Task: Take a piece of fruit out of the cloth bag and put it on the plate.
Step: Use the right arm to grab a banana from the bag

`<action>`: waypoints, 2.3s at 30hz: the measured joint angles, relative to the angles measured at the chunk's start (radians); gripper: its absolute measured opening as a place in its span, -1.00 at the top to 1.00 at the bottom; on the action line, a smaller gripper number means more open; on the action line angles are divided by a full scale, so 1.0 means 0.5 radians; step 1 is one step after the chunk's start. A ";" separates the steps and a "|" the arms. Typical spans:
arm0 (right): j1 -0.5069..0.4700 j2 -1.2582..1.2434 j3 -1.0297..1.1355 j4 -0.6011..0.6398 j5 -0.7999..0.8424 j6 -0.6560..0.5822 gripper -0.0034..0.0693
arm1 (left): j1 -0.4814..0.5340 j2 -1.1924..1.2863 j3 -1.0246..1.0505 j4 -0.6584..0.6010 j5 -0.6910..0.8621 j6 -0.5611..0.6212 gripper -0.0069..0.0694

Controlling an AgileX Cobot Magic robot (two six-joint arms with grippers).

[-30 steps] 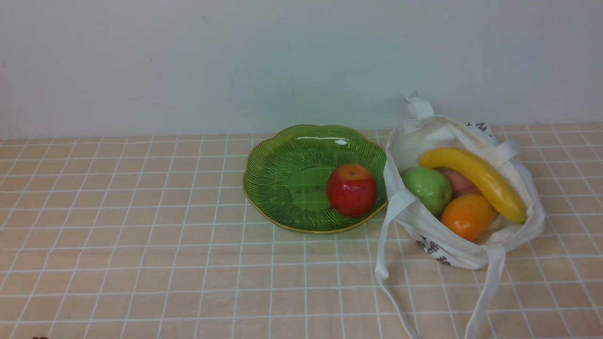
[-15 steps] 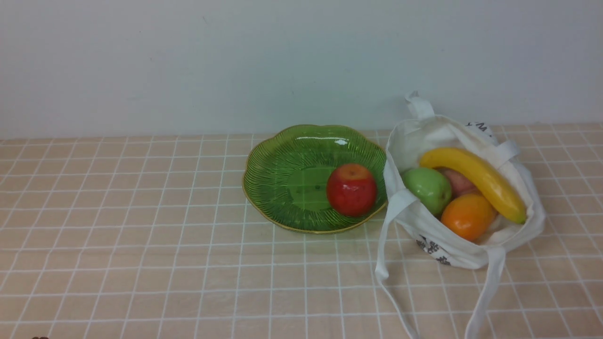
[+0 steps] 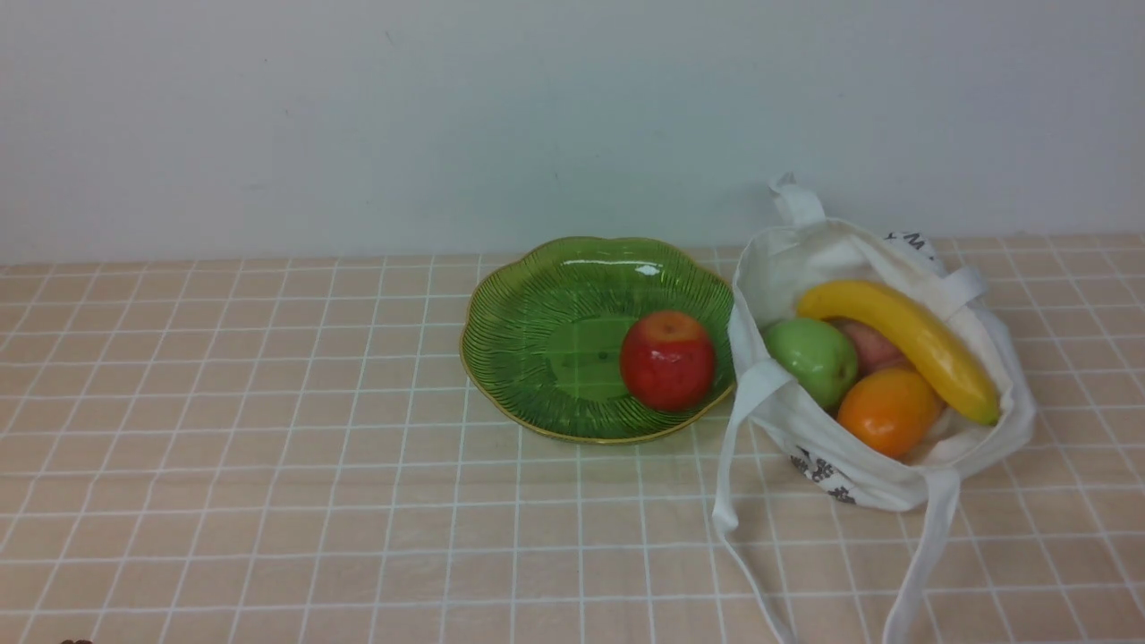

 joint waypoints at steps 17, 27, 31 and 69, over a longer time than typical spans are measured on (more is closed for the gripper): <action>0.000 0.000 0.008 1.494 -0.165 0.735 0.95 | 0.000 0.000 0.000 0.000 0.000 0.000 0.84; 0.000 0.007 -0.321 1.536 -0.186 -0.006 0.95 | 0.000 0.000 0.000 0.000 0.000 0.000 0.84; 0.000 0.298 -0.654 1.379 -0.039 -0.327 0.95 | 0.000 0.000 0.000 0.000 0.000 0.000 0.84; 0.081 3.154 -2.248 0.630 0.543 -1.069 0.20 | 0.000 0.000 0.000 0.002 0.000 0.000 0.84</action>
